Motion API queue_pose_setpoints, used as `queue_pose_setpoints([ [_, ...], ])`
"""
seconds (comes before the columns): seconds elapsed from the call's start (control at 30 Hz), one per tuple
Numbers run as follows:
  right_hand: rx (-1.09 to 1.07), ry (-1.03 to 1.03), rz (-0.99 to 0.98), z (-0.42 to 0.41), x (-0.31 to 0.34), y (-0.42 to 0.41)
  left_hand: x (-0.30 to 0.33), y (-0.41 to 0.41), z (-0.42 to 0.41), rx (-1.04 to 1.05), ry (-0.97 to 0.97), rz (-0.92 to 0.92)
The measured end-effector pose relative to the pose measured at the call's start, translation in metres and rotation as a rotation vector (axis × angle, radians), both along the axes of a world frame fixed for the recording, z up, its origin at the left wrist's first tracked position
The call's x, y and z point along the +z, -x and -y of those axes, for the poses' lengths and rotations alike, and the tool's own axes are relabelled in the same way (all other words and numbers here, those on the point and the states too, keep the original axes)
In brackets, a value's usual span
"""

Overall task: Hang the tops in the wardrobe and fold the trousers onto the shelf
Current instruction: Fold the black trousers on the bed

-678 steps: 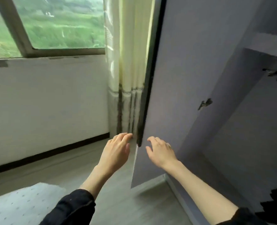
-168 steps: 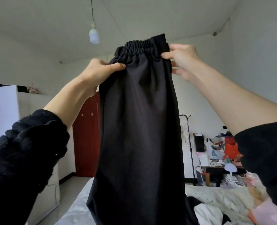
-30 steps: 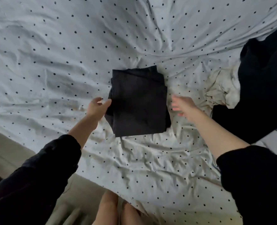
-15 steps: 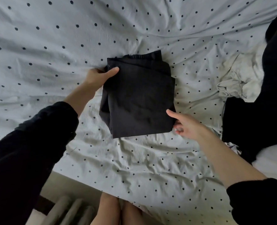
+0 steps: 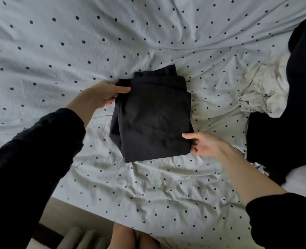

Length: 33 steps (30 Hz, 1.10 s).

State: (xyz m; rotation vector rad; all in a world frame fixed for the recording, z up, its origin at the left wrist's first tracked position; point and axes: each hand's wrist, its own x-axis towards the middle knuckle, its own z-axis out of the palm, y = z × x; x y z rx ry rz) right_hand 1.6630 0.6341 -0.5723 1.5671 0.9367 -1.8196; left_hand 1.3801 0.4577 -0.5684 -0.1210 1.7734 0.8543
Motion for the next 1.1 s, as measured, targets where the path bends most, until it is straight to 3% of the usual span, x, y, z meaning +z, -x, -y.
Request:
queue_pose_setpoints([
  [0.3, 0.088, -0.131, 0.067, 0.01, 0.038, -0.028, 0.041, -0.057, 0.042, 0.096, 0.039, 0.12],
  [0.53, 0.362, -0.262, 0.104, 0.034, 0.064, -0.075, 0.057, -0.146, 0.122, 0.064, 0.16, 0.265],
  [0.7, 0.119, -0.326, -0.006, 0.056, 0.047, -0.086, 0.047, -0.161, 0.141, 0.056, 0.147, 0.198],
  [0.8, -0.004, -0.392, -0.029, 0.056, 0.032, -0.089, 0.037, -0.148, 0.144, -0.073, 0.132, 0.148],
  [0.97, 0.021, -0.229, -0.078, 0.048, 0.03, -0.108, 0.025, -0.13, 0.153, -0.257, 0.157, 0.095],
  [1.1, 0.014, -0.148, -0.082, 0.045, 0.031, -0.114, 0.024, -0.125, 0.15, -0.32, 0.135, 0.152],
])
